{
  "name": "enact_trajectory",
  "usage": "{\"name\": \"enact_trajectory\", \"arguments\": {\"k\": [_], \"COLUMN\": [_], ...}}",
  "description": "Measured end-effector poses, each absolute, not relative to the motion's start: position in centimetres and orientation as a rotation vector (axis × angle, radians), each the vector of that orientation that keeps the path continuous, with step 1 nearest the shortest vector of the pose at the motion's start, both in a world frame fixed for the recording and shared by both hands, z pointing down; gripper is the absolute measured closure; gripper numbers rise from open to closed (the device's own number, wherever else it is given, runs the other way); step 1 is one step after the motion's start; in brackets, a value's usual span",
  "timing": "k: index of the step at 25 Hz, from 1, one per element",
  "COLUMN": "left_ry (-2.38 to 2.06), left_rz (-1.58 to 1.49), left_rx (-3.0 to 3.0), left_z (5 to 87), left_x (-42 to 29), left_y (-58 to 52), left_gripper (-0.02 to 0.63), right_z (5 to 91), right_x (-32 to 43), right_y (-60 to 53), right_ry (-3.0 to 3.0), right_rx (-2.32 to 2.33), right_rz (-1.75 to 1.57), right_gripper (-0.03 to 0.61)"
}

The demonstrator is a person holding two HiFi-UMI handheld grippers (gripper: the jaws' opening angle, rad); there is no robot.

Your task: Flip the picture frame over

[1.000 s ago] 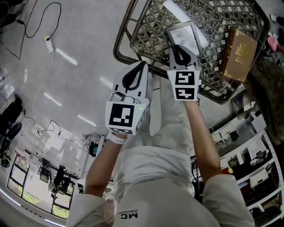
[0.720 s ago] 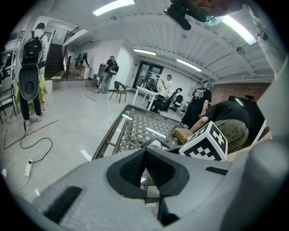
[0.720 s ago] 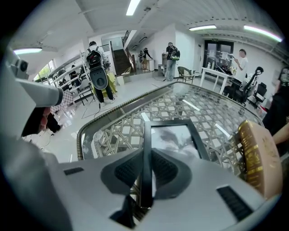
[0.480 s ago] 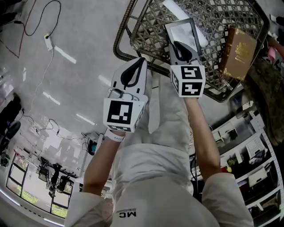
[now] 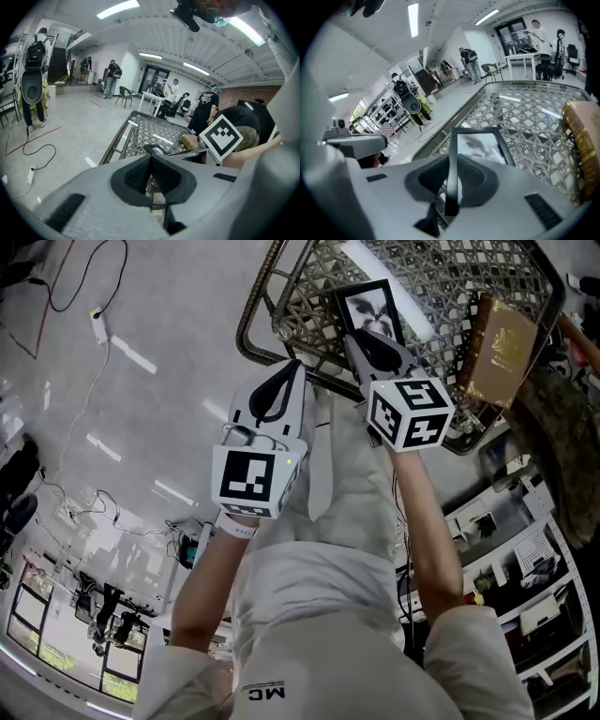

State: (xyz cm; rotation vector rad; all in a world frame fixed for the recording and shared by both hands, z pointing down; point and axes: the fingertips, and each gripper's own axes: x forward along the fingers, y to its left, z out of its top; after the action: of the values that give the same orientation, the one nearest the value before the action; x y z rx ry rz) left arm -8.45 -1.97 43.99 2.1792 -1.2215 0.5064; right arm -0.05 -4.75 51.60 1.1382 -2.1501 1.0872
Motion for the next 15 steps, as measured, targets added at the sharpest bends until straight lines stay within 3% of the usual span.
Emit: {"name": "enact_trajectory", "arguments": {"k": [15], "left_ry": [-1.225], "left_rz": [0.503], "left_rx": [2.180], "left_z": [43.6], "left_x": [-7.8], "left_y": [-1.4], "left_gripper": [0.594], "right_z": [48.3], "right_x": [-1.4], "right_y": [-5.3], "right_ry": [-2.358], "right_rx": [1.030], "right_rz": [1.557], "right_gripper": [0.503]}}
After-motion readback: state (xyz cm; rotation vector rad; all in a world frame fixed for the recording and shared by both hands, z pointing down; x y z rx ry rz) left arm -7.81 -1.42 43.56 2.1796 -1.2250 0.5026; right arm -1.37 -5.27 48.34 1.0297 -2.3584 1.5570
